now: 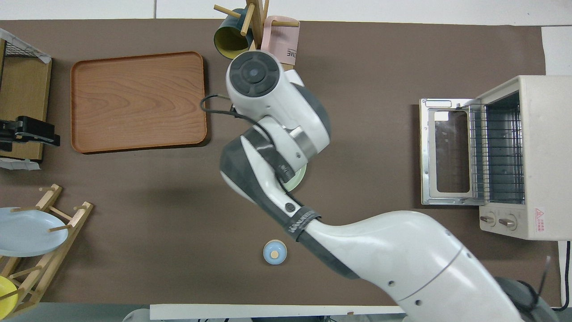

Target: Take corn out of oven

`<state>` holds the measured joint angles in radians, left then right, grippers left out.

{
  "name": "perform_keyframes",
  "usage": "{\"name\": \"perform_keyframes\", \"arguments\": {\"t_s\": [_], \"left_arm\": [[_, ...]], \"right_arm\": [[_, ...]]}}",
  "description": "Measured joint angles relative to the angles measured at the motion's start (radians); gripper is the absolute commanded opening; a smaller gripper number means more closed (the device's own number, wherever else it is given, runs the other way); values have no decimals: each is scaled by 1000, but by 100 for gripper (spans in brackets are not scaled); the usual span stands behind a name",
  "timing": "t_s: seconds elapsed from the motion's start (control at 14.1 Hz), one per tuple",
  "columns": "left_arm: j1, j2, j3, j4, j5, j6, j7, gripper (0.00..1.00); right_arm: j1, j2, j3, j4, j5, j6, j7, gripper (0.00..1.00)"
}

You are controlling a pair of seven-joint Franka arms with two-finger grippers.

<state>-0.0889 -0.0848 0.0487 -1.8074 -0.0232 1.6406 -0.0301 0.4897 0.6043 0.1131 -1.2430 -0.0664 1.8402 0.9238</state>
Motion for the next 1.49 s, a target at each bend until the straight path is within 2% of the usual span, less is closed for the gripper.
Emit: {"name": "perform_keyframes", "arguments": {"t_s": [0.07, 0.14, 0.28, 0.35, 0.42, 0.57, 0.78, 0.85, 0.92, 0.99, 1.06, 1.2, 1.35, 1.49], "left_arm": [[-19, -5, -10, -24, -8, 28, -16, 100], [-73, -13, -19, -72, -14, 108, -54, 100], [-246, -3, -36, -186, -15, 298, -222, 100], [-343, 31, -44, -227, -15, 401, -322, 100], [-439, 91, -50, -248, -15, 514, -427, 100], [-584, 238, -53, -234, -15, 685, -595, 100], [-670, 402, -51, -147, -15, 768, -687, 99], [-676, 432, -49, -123, -15, 777, -698, 77], [-679, 449, -48, -109, -15, 781, -710, 22], [-679, 457, -48, -103, -15, 781, -730, 5], [-679, 458, -47, -103, -15, 781, -754, 0], [-679, 458, -46, -102, -15, 781, -782, 0], [-678, 455, -36, -97, -15, 770, -793, 0], [-646, 435, -1, -78, -9, 705, -768, 0]], "right_arm": [[-59, -60, -2, -78, -2, -11, -71, 6], [-119, -127, -4, -184, -8, -3, -132, 0], [-231, -239, -5, -404, -20, 48, -270, 0], [-288, -280, -6, -504, -22, 87, -331, 0], [-344, -310, -6, -592, -35, 127, -384, 0], [-396, -332, -6, -696, -96, 162, -422, 0], [-401, -331, -3, -763, -174, 186, -426, 0], [-406, -331, -4, -771, -184, 193, -434, 0], [-413, -331, -4, -777, -197, 200, -454, 0], [-421, -331, -4, -778, -213, 202, -488, 0], [-429, -331, -1, -778, -222, 202, -520, 0], [-430, -331, 13, -756, -243, 161, -546, 0], [-430, -332, 21, -669, -253, 38, -602, 0], [-455, -350, 18, -569, -264, -62, -704, 0]]}}
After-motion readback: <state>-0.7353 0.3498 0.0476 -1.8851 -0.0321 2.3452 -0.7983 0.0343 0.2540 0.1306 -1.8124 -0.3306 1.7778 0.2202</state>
